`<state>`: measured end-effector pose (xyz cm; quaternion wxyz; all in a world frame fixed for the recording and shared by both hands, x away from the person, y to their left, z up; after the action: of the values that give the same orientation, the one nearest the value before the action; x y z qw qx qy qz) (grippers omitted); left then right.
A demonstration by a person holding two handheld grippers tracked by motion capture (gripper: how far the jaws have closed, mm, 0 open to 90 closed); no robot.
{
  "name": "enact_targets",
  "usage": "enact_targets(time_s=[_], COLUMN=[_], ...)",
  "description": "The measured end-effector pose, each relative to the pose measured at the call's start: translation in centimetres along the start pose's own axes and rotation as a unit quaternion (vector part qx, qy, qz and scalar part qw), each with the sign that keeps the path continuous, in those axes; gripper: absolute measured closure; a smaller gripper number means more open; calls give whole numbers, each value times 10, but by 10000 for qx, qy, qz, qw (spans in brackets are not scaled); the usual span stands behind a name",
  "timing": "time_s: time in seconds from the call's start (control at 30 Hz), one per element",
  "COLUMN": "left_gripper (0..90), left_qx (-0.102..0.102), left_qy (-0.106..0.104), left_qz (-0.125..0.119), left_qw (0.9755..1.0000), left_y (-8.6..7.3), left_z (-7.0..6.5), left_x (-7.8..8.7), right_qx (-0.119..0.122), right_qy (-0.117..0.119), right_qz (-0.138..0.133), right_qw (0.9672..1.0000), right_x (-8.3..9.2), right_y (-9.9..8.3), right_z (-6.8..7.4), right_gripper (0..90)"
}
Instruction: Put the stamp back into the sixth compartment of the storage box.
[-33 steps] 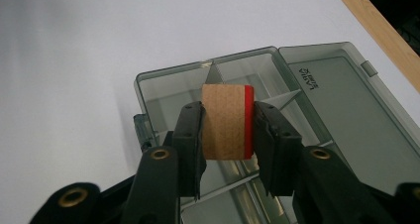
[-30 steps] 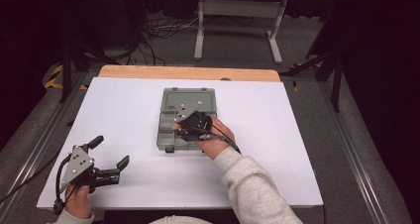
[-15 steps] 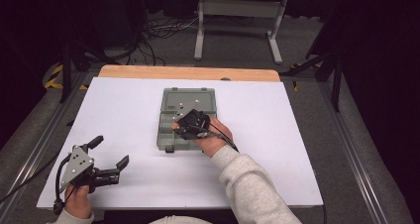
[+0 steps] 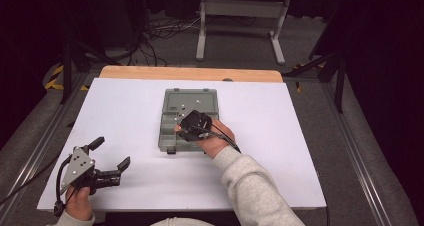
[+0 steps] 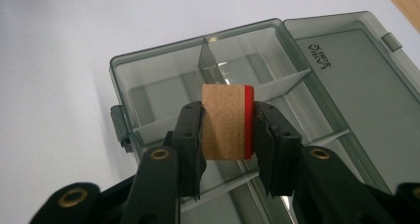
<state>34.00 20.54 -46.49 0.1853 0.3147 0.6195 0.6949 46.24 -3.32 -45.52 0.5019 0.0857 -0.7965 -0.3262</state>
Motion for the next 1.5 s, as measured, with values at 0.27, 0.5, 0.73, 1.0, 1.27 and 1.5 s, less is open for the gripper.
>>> enact_targets(time_s=[0.27, 0.5, 0.73, 1.0, 1.27, 1.5], left_gripper=[3, 4, 3, 3, 4, 3], left_qx=[-2, 2, 3, 15, 11, 6], left_qy=[9, 2, -3, -5, -2, 3], left_qz=[2, -1, 3, -1, 2, 0], left_qw=[10000, 10000, 10000, 10000, 10000, 10000], left_y=[0, 0, 0, 0, 0, 0], left_z=[0, 0, 0, 0, 0, 0], left_x=[0, 0, 0, 0, 0, 0], right_qx=[-40, -17, -51, -57, -47, -59], right_qy=[74, 101, 169, 237, 335, 387], right_qz=[151, 258, 352, 421, 521, 577], right_qw=[9999, 9996, 9992, 9988, 9981, 9976], right_x=[-3, -6, -9, -11, -13, -15], right_y=[-4, -6, -9, -10, -12, -13], right_z=[0, -1, 0, 1, 4, 5], right_gripper=[661, 661, 661, 661, 661, 661])
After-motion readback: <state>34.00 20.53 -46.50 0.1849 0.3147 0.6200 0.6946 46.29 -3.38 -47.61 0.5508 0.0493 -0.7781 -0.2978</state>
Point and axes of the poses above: each handheld gripper's, and its own axes: x roughly backward along the jaws, y roughly out of its top, z roughly to its left, the point moved 6 cm from there along -x, roughly forward along the jaws, and after that the axes turned 7 degrees about -y, right-handed, at the moved point
